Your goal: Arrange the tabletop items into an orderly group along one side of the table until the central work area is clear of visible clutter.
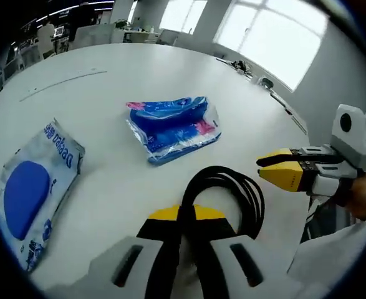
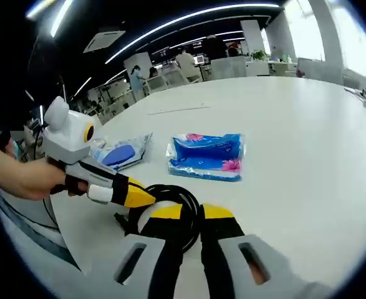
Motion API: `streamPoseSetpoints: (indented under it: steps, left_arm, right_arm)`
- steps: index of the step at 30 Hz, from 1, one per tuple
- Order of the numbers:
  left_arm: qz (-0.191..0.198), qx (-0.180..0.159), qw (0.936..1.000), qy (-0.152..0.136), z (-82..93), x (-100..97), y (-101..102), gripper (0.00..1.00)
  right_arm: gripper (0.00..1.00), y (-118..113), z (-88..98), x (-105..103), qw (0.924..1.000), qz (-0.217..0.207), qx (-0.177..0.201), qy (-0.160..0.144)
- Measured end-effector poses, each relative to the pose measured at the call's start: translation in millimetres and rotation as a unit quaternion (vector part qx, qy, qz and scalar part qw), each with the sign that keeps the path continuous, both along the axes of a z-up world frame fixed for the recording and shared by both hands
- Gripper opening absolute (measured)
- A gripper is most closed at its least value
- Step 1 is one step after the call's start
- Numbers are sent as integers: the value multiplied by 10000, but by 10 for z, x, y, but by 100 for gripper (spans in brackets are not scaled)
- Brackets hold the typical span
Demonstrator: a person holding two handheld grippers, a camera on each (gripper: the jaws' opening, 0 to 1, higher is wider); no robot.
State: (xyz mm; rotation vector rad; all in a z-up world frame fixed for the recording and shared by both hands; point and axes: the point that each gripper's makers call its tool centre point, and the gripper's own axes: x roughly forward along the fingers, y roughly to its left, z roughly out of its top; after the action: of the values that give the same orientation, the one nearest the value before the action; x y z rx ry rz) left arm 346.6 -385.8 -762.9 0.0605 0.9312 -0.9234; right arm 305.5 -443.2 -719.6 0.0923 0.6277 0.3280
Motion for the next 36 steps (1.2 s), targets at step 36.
streamPoseSetpoints:
  steps: [36]
  left_arm:
    - [-1453,-121,9860,-812,293,-461,6,29]
  right_arm:
    - [0,116,-371,-117,9981,327,-235,468]
